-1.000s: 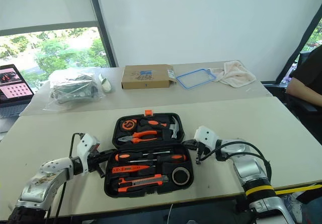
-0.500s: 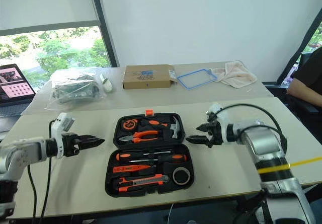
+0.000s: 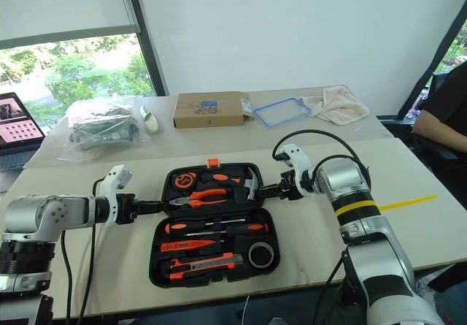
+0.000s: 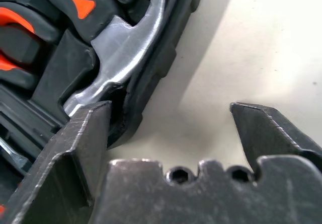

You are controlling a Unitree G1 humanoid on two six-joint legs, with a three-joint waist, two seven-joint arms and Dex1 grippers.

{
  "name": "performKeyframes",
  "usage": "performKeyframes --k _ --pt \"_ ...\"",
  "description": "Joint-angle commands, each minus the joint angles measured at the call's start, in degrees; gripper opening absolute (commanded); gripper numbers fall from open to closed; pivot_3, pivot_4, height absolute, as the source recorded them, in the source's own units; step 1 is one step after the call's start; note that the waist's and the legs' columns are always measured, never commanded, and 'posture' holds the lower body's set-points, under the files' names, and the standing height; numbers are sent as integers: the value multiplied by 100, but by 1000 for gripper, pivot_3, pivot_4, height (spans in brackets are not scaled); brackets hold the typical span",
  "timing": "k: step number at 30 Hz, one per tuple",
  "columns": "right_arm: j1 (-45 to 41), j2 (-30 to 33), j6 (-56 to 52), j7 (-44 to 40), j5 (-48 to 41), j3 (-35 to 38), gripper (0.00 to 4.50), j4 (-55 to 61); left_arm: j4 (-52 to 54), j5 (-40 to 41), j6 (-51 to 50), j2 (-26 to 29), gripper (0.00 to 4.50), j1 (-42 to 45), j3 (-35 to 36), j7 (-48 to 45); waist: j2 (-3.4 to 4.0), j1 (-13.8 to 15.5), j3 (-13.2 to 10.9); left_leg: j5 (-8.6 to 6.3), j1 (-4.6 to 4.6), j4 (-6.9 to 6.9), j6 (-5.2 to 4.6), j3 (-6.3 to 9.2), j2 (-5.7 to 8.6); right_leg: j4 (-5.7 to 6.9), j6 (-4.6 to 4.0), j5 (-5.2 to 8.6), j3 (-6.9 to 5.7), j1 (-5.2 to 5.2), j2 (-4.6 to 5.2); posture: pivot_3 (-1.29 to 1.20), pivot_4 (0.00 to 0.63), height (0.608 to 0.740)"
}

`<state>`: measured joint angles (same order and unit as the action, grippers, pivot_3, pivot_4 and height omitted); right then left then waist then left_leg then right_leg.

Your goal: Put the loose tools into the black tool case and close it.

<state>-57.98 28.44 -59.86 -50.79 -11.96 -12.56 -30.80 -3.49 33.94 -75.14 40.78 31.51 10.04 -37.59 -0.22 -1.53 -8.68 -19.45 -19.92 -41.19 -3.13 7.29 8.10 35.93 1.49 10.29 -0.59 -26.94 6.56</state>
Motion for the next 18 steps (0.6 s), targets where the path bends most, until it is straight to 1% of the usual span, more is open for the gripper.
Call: performKeyframes --k 1,2,4,5,6,7,9,13,15,18 --pt "-125 -19 79 89 187 -77 2691 -249 110 -16 -5 13 1742 -90 26 80 0 3 1 0 0 -3 0 0 0 4 0 0 1 0 0 0 150 740" --pt "-148 -34 108 109 208 -84 2265 -304 114 -14 4 -6 1320 -99 46 100 0 3 2 0 1 -6 0 0 0 6 0 0 1 2 0 0 150 740" --pt "-190 -60 144 126 218 -74 1785 -391 129 -24 111 -60 770 -138 93 130 -1 7 3 0 4 -10 0 0 0 7 0 -1 1 9 -1 0 150 740" --pt "-216 -71 152 126 211 -62 1250 -416 125 -20 123 -79 235 -153 121 140 -2 6 4 0 8 -11 0 0 0 6 0 -1 0 14 -2 0 150 740" --pt "-234 -76 156 118 203 -55 1102 -421 120 -17 141 -93 77 -168 146 150 -1 6 4 0 13 -10 0 0 0 5 0 -1 0 19 -2 0 150 740" --pt "-241 -86 178 128 185 -16 690 -400 111 -20 192 -125 0 -187 199 182 -1 6 4 0 26 -9 1 0 0 4 0 -1 0 30 -3 0 150 740" --pt "-218 -92 245 115 121 86 24 -305 104 -1 249 -219 0 -214 335 268 -1 22 4 -1 55 -6 1 0 0 -1 0 -1 1 57 -7 0 150 740" --pt "-9 -82 836 -134 -141 376 24 240 84 49 607 -467 0 -246 675 341 -1 60 4 -1 64 -5 1 0 1 -4 2 -2 5 65 -13 0 150 740" --pt "160 -60 1442 -242 -173 491 24 527 139 81 1247 -699 0 -297 910 290 -1 75 4 -1 60 -4 1 0 1 -2 2 -2 5 62 -12 0 150 740" --pt "496 -48 2738 -344 -223 773 24 962 327 -91 2755 -878 0 -516 942 -211 -3 62 2 -1 44 -4 1 0 1 -6 3 -3 -1 47 -9 0 150 740"
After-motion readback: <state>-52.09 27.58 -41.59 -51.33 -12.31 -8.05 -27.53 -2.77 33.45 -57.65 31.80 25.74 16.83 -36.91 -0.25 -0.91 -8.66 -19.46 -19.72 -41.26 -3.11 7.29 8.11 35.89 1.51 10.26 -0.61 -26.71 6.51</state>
